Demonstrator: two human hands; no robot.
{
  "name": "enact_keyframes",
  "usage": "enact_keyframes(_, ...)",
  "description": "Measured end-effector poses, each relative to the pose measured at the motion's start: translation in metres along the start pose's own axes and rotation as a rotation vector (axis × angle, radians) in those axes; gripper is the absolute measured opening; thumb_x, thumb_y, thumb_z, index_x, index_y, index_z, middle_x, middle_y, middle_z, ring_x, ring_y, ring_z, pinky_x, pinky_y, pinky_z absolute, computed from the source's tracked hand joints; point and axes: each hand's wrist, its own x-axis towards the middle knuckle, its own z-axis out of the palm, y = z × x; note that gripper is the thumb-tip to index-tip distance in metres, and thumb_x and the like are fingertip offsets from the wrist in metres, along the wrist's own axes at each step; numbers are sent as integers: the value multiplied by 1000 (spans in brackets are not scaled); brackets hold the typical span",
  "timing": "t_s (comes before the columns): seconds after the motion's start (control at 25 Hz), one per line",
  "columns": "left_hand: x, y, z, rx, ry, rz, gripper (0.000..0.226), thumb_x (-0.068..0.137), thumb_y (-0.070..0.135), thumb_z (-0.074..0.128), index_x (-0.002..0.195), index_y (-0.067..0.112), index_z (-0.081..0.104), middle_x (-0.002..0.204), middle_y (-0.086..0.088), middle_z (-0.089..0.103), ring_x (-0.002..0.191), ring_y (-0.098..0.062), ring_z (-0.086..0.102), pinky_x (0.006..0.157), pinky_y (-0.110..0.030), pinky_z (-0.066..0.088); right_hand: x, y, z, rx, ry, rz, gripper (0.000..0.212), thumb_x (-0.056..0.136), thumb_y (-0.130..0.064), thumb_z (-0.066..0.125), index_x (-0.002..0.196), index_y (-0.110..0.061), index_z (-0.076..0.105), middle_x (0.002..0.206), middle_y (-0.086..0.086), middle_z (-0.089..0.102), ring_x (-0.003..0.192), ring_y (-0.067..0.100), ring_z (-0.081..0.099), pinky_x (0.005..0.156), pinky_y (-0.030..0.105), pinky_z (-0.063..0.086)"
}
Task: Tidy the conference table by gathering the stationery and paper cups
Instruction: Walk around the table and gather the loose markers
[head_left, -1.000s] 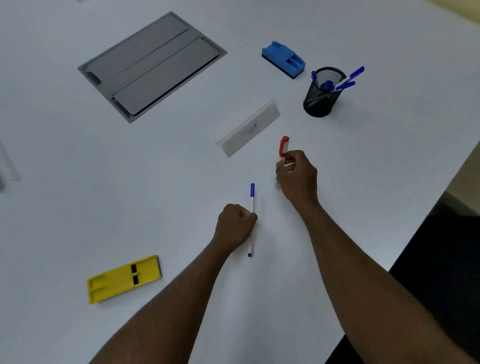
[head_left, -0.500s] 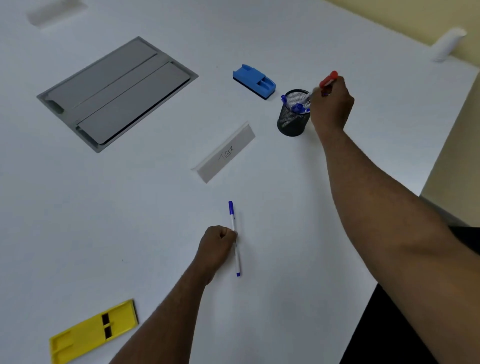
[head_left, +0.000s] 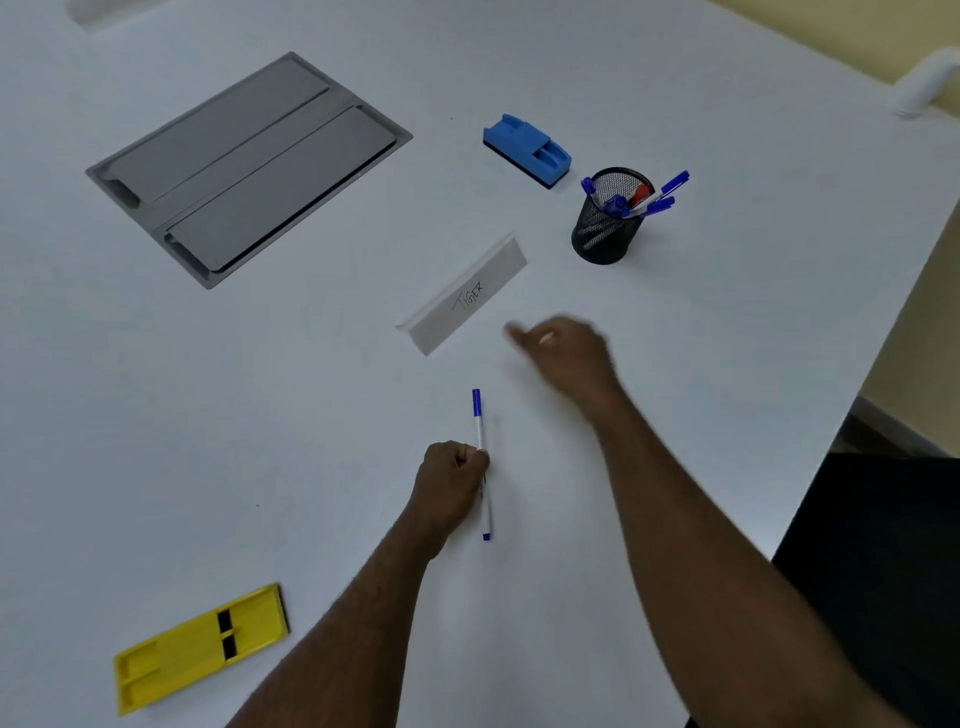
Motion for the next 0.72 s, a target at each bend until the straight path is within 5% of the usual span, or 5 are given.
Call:
enact_keyframes(0.08,-1,0,-2,-10,-13,10,44,92,15,50,51,20,36,49,7,35,45,-6,29,46,-19,26,-35,9,35,-69,-412,39,43,76,-58,68,74,-16,63,66,2,69,52,13,60,54,23,45)
enact_keyframes(0.24,-5,-4,-2,-38,-44,95,38,96,23,57,58,19,59,59,8,51,54,-4,42,56,-23,35,-53,16,56,-13,-424,11,20,85,-20,61,66,-16,56,71,1,64,67,18,60,75,38,55)
enact_keyframes(0.32,-10,-9,1,66,-42,138,19,89,35,68,99,19,70,100,4,61,89,-10,55,83,-28,47,-41,6,34,250,-207,38,18,87,-12,57,71,-21,59,81,6,71,78,24,68,85,45,56)
enact_keyframes(0.44,-18,-29,9,536,-32,216,81,82,51,69,149,22,33,146,-2,28,133,-20,28,110,-29,24,-12,-21,-33,516,349,-180,18,92,-16,55,81,-31,55,89,-9,71,88,8,69,86,35,55)
enact_keyframes(0.72,-12,-56,-1,990,-153,261,133,52,95,48,131,44,-46,140,12,-56,130,-17,-51,110,-50,-25,56,-60,-116,369,837,-409,22,95,-9,48,117,-8,45,98,1,69,85,5,68,69,10,52)
